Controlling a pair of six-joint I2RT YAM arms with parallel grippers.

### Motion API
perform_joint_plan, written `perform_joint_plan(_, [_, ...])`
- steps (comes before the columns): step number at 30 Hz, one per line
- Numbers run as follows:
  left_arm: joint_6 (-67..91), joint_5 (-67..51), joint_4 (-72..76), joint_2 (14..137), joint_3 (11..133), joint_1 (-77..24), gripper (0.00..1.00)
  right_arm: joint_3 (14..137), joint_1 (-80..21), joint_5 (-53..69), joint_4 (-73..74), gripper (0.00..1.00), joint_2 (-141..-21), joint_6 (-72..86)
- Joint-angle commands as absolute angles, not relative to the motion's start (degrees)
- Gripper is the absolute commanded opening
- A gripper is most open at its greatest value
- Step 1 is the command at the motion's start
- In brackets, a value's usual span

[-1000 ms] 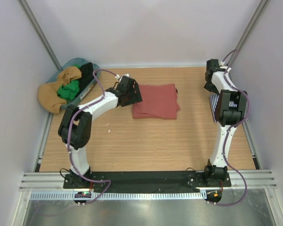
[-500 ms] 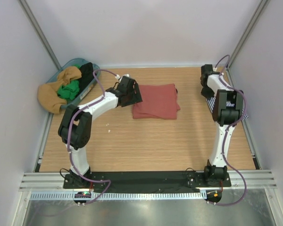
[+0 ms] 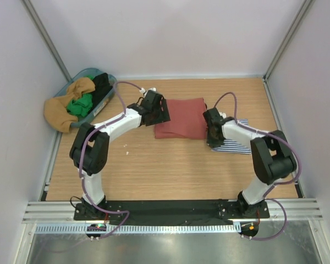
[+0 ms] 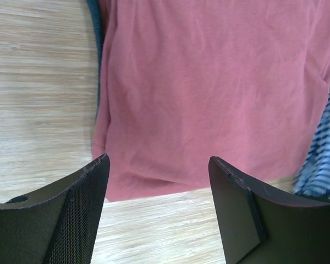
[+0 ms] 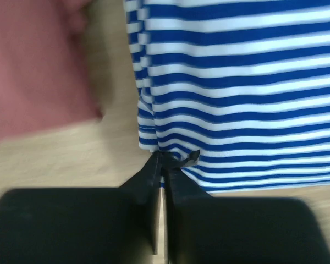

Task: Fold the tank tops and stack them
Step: Neatly place the folded tank top to the corner

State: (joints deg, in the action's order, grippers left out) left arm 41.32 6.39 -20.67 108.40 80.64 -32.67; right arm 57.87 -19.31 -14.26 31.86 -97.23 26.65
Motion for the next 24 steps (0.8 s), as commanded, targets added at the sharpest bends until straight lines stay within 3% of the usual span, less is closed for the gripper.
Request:
perform_joint_plan(1, [40.69,6.33,-20.83,108.98,83.58,-33.84,0.73,50.83,-22.06,-9.58,27.86,0.27,-88.35,29.18])
perform_joint_plan(4, [41.04,6.42,-20.92,109.33,84.64,-35.33,0.74,51.40,-22.15,-11.50,29.96,0.68,-79.58,28.48])
perform_joint_plan(5, [41.22,6.42,-21.00,109.51,85.07,-36.55,0.74,52.63,-21.63,-12.30,32.15,0.71,-78.15,27.78])
perform_joint_plan(11, [45.60,5.80,-19.87,111.97,88.42,-43.40,0.75,62.40,-14.08,-12.14,37.79,0.70,-76.54,24.79])
perform_joint_plan(15, [51.48,6.94,-15.22,113.73,87.37,-48.42,0.76,62.76,-0.73,-7.56,35.51,0.66,-78.22,25.57])
perform_joint_plan(19, [58.26,6.94,-13.10,118.99,88.76,-52.73,0.78,60.65,4.55,-9.75,30.34,0.77,-81.64,28.82])
perform_joint_plan(24, [61.34,7.21,-11.60,126.55,93.94,-56.77,0.80,56.43,12.03,-2.21,22.34,0.79,-87.00,30.50])
